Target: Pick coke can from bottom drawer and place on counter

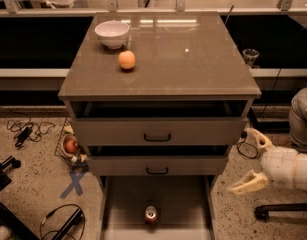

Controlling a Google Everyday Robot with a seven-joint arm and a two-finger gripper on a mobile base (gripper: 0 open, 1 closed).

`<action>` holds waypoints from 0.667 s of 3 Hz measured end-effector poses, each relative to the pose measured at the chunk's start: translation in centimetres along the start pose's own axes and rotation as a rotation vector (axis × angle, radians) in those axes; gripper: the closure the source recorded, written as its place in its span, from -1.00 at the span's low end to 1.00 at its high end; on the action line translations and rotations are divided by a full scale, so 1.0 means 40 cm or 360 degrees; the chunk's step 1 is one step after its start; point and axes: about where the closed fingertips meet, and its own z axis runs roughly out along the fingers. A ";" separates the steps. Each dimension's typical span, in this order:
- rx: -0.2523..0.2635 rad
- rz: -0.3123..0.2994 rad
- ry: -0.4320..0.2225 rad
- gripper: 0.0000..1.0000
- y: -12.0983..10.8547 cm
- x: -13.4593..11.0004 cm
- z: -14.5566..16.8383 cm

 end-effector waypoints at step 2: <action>0.0056 0.0137 -0.0215 -1.00 0.070 0.270 0.169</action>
Offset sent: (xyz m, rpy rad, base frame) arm 0.0023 -0.0046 -0.1862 0.1903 -0.0070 -0.0538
